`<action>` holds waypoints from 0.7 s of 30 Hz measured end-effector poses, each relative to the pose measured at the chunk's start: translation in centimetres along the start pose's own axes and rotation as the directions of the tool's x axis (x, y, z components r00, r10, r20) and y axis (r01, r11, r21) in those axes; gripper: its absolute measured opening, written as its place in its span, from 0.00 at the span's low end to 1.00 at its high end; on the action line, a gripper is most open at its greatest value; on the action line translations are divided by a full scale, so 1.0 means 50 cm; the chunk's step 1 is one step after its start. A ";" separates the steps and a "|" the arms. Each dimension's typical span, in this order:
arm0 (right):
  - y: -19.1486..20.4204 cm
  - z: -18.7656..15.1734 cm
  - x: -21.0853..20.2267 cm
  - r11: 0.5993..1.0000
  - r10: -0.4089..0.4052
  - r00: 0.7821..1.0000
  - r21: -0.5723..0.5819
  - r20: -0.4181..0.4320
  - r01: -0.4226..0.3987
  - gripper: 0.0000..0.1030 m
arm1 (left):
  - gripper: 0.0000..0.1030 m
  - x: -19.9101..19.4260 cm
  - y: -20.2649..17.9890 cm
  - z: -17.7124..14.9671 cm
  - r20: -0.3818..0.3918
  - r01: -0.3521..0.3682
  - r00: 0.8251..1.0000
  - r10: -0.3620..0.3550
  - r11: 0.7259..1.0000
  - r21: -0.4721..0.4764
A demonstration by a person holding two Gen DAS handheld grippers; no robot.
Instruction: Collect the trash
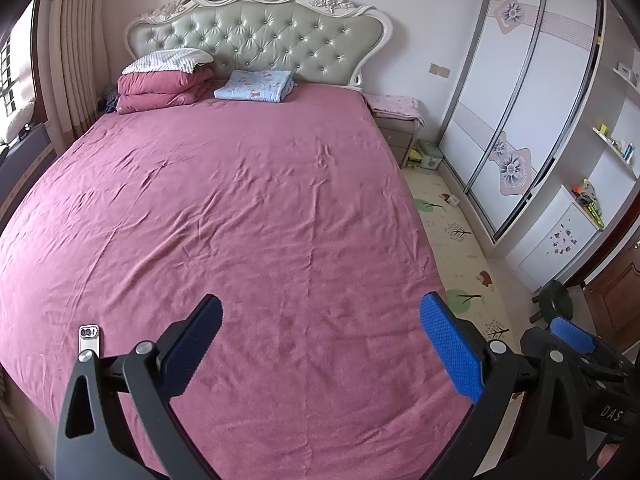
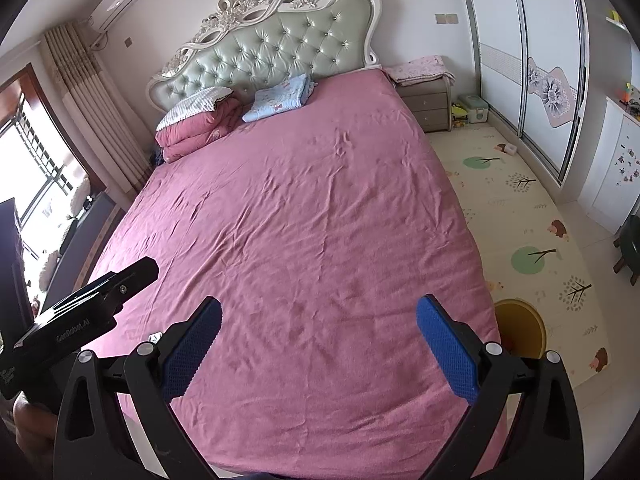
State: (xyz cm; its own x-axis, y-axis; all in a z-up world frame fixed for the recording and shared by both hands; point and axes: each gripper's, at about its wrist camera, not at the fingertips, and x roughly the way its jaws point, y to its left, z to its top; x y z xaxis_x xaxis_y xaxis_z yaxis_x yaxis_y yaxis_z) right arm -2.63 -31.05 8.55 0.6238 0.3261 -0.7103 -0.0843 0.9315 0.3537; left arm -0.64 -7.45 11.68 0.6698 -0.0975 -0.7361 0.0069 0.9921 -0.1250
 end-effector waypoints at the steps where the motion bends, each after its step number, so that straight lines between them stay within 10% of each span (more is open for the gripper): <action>1: 0.001 -0.002 0.000 1.000 0.000 1.000 0.000 0.001 0.000 0.91 | 0.96 0.001 0.000 0.000 -0.002 0.000 1.000 0.000 1.000 0.000; 21: 0.006 -0.008 0.004 1.000 0.001 1.000 -0.001 -0.005 -0.001 0.91 | 0.96 -0.003 -0.002 0.001 -0.002 0.007 1.000 -0.007 1.000 0.015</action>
